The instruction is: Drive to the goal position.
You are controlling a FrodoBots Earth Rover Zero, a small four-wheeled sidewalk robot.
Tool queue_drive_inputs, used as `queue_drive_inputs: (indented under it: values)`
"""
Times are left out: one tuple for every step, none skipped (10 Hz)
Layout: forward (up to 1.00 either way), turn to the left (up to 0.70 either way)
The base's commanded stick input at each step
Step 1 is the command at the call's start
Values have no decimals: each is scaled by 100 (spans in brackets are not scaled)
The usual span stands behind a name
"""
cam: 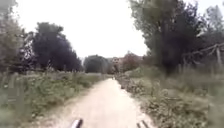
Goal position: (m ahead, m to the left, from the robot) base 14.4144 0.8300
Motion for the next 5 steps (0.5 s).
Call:
queue_drive_inputs:
  values:
    - [85,0]
    - [85,0]
    - [85,0]
    - [85,0]
    - [85,0]
